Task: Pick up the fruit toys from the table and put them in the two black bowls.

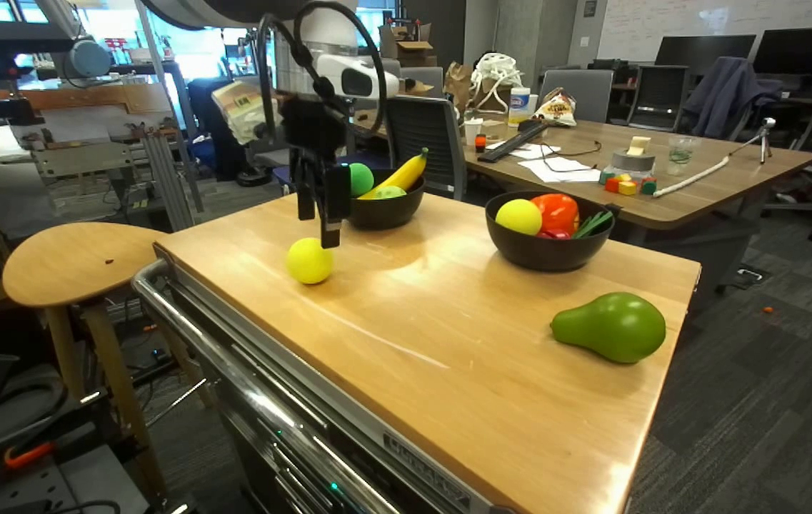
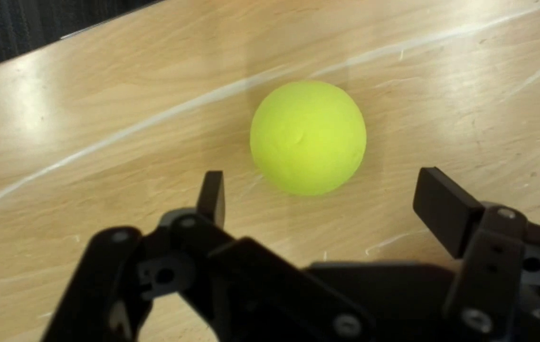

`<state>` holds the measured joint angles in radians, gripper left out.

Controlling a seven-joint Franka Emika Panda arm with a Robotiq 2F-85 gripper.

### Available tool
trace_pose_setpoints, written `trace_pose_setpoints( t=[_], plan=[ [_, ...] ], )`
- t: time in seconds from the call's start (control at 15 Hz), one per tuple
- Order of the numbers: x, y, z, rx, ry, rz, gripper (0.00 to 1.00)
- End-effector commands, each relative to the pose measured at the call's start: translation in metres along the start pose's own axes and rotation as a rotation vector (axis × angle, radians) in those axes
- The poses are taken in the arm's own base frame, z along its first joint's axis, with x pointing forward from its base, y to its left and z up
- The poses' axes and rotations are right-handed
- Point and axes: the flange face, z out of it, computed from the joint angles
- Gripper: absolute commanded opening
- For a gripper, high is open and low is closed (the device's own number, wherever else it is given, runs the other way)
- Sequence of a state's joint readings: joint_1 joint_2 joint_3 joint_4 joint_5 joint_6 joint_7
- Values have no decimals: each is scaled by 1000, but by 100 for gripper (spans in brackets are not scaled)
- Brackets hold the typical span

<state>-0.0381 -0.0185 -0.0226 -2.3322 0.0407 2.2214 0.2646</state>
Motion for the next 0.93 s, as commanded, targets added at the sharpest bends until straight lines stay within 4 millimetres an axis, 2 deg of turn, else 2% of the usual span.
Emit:
trace_pose_setpoints(
  t=[0.0, 0.07, 0.13, 0.27, 0.47, 0.6, 0.87],
  plan=[
    [19, -10, 22, -47, -5, 46, 100],
    [22, -11, 28, -64, -18, 59, 99],
    [24, -12, 33, -81, -32, 69, 75],
    [29, -13, 39, -109, -50, 89, 71],
    [35, -15, 37, -119, -71, 121, 45],
    [41, -13, 23, -107, -75, 135, 31],
    [60, -2, -29, -78, -95, 163, 0]
  ],
)
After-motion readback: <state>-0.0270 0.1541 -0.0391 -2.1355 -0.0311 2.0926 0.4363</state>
